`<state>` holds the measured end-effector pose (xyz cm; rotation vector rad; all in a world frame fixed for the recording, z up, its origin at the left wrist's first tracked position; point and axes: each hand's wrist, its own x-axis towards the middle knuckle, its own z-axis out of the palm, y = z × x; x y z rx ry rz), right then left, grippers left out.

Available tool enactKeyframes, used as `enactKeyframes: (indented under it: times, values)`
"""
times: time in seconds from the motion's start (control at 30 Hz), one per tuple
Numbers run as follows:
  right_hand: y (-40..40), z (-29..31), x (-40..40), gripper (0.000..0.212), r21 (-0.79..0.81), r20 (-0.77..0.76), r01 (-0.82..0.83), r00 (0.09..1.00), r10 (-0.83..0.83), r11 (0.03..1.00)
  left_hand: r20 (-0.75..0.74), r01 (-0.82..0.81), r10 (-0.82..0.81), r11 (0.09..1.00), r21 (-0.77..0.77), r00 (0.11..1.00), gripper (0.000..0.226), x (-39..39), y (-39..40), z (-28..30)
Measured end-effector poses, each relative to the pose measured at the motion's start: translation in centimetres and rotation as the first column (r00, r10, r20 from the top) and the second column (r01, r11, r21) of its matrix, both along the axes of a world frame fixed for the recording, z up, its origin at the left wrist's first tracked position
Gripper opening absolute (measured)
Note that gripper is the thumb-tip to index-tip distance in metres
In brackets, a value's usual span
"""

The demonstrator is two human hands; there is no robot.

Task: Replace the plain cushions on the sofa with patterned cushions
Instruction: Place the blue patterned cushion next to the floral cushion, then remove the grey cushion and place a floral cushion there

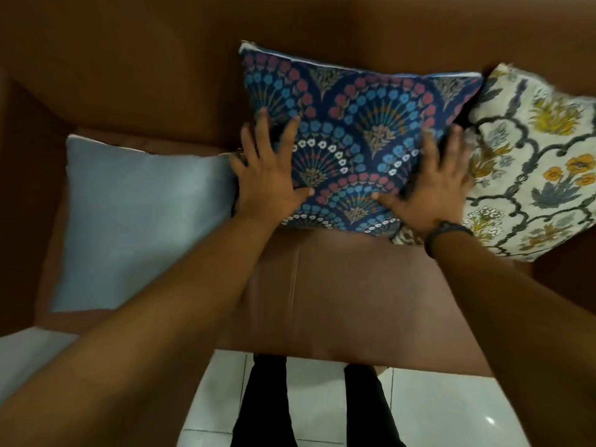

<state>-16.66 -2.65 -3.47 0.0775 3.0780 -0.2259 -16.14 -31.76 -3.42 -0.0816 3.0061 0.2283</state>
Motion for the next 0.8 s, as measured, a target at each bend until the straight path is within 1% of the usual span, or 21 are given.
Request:
enactKeyframes:
  times: [0.03,0.07,0.1,0.17,0.2,0.23,0.27,0.3,0.33,0.4,0.43,0.47,0.53,0.57,0.6,0.63,0.67,0.7,0.73,0.77,0.8]
  values:
    - [0.3,-0.1,1.0,0.131,-0.027,-0.005,0.039,0.999,-0.039,0.999,-0.019,-0.080,0.081,0.995,0.052,0.996,0.123,0.9,0.7,0.2]
    - [-0.1,-0.2,2.0,0.130,-0.018,-0.020,-0.003,1.000,0.003,1.000,-0.070,-0.079,0.086,0.992,0.095,0.994,0.117,1.9,1.5,0.4]
    - [-0.8,-0.3,2.6,0.127,0.001,-0.028,-0.107,0.994,0.107,0.994,-0.137,0.020,-0.003,0.993,0.117,0.991,0.109,2.7,2.4,0.7]
    - [-3.1,-0.8,3.2,0.115,0.041,-0.035,-0.342,0.938,0.344,0.939,-0.199,0.347,-0.324,0.933,0.095,0.925,0.097,3.7,4.1,0.8]
    - [-4.2,-0.9,3.0,0.110,0.065,-0.039,-0.410,0.910,0.413,0.910,-0.157,0.435,-0.420,0.897,0.075,0.894,0.096,3.7,4.0,0.6]
    - [-5.2,-1.1,2.8,0.108,0.076,-0.036,-0.391,0.918,0.394,0.917,-0.095,0.426,-0.420,0.903,0.061,0.903,0.095,3.5,3.1,0.3]
    - [-5.7,-1.4,2.4,0.110,0.060,-0.027,-0.285,0.957,0.287,0.957,-0.033,0.331,-0.329,0.942,0.061,0.944,0.094,3.1,1.7,-0.1]
    - [-6.3,-1.5,2.4,0.115,-0.016,-0.007,-0.099,0.995,0.099,0.995,0.035,0.170,-0.174,0.981,0.096,0.984,0.094,2.9,-0.6,-0.6]
    - [-7.2,-1.6,2.7,0.119,-0.120,0.027,0.122,0.992,-0.120,0.985,0.107,-0.012,-0.003,0.990,0.142,0.994,0.093,2.9,-3.4,-0.8]
    - [-10.0,-1.6,4.7,0.115,-0.297,0.090,0.443,0.895,-0.437,0.846,0.196,-0.273,0.241,0.949,0.159,0.951,0.091,3.9,-10.1,-0.9]
    - [-12.3,-1.6,5.9,0.110,-0.363,0.108,0.509,0.855,-0.508,0.780,0.199,-0.342,0.311,0.928,0.146,0.929,0.089,5.0,-13.8,-0.9]
    - [-14.8,-1.6,7.6,0.106,-0.410,0.167,0.535,0.841,-0.515,0.739,0.194,-0.394,0.366,0.909,0.135,0.910,0.088,6.5,-17.6,-0.8]
    - [-19.8,-2.4,11.2,0.097,-0.464,0.454,0.559,0.816,-0.358,0.687,0.245,-0.535,0.498,0.838,0.110,0.832,0.087,10.3,-24.8,-1.2]
    - [-22.4,-3.1,13.1,0.088,-0.483,0.623,0.588,0.751,-0.217,0.648,0.318,-0.628,0.576,0.773,0.089,0.753,0.090,12.3,-28.1,-1.8]
    - [-25.0,-4.1,15.0,0.078,-0.495,0.762,0.632,0.646,-0.052,0.596,0.413,-0.712,0.628,0.697,0.079,0.660,0.096,14.3,-31.1,-2.4]
    - [-27.5,-4.9,16.8,0.070,-0.487,0.845,0.676,0.524,0.103,0.554,0.510,-0.770,0.629,0.629,0.110,0.587,0.102,16.1,-33.5,-3.0]
    - [-29.6,-5.5,18.4,0.067,-0.485,0.873,0.738,0.441,0.209,0.470,0.568,-0.790,0.594,0.585,0.181,0.570,0.104,17.7,-35.0,-3.6]
    - [-31.1,-6.2,19.6,0.072,-0.513,0.858,0.758,0.444,0.258,0.404,0.576,-0.784,0.560,0.562,0.264,0.595,0.101,19.1,-35.9,-4.1]
    - [-32.3,-7.1,20.2,0.085,-0.561,0.828,0.745,0.497,0.261,0.360,0.559,-0.769,0.544,0.553,0.322,0.626,0.096,20.3,-36.6,-4.8]
    - [-33.2,-7.8,20.5,0.099,-0.596,0.803,0.715,0.538,0.256,0.366,0.550,-0.767,0.546,0.543,0.341,0.631,0.091,21.1,-37.0,-5.5]
    - [-33.9,-7.8,20.5,0.110,-0.589,0.807,0.719,0.549,0.219,0.369,0.572,-0.792,0.560,0.519,0.322,0.600,0.089,21.7,-37.3,-6.0]
